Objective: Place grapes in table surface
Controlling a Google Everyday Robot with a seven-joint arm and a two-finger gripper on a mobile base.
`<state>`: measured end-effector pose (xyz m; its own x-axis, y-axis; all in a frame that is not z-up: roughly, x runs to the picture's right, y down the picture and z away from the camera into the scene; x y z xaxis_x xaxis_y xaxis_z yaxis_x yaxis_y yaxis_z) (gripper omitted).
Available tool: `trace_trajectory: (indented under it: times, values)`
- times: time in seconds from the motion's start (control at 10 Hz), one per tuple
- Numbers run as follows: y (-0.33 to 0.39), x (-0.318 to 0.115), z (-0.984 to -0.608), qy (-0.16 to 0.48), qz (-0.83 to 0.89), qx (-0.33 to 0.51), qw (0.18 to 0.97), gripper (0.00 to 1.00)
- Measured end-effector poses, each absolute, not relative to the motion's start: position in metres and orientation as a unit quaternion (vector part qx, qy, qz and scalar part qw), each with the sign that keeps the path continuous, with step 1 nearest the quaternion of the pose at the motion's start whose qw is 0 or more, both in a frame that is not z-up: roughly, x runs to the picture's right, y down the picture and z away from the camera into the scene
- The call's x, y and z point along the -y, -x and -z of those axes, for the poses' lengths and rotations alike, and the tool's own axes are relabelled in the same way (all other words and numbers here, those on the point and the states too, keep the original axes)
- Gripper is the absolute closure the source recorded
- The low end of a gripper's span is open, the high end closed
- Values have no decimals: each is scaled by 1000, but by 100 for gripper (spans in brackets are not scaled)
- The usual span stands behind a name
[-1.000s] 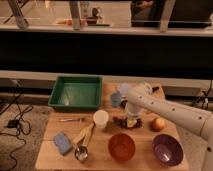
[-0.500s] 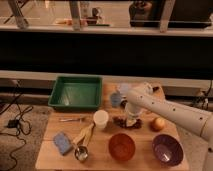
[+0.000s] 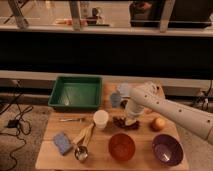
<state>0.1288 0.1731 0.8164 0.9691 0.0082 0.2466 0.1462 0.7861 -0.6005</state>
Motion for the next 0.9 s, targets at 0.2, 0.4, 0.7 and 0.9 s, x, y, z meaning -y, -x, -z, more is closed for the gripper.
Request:
trace_trajectory:
  times: [0.2, 0.4, 0.7, 0.9]
  values:
    - [-124, -169, -806, 316, 36, 136, 938, 96]
    - [-115, -158, -791, 296, 45, 153, 942, 96]
    - [-107, -147, -779, 275, 53, 168, 945, 96]
    - [-99, -138, -775, 264, 57, 178, 946, 96]
